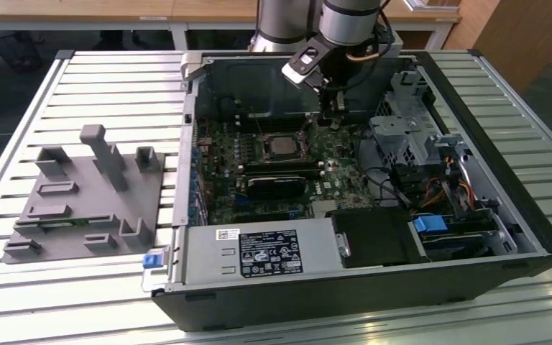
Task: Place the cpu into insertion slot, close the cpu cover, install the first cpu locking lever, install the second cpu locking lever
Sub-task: 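Close the cpu cover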
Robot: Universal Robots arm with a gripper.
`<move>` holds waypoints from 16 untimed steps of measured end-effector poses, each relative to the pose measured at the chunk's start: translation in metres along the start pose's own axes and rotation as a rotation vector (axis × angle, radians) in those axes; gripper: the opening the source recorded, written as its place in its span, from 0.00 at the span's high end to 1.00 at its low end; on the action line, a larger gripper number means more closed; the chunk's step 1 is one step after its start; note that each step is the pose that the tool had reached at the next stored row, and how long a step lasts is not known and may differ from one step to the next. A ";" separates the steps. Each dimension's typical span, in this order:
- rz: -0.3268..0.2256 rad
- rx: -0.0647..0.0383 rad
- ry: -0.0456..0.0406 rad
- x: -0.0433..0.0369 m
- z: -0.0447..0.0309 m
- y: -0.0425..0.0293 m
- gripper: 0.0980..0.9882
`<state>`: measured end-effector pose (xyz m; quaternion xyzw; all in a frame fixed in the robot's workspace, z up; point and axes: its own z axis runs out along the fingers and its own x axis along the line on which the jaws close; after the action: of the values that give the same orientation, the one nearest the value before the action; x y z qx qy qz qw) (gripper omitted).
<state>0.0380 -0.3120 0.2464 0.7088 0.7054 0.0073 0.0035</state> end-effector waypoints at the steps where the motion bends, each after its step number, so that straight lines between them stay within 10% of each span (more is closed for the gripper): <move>1: 0.000 0.000 0.0000 0.0000 0.0000 -0.0013 0.99; 16: 0.000 0.000 0.0001 -0.0001 0.0028 -0.0325 0.99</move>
<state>0.0056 -0.3120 0.2431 0.7088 0.7053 0.0073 0.0035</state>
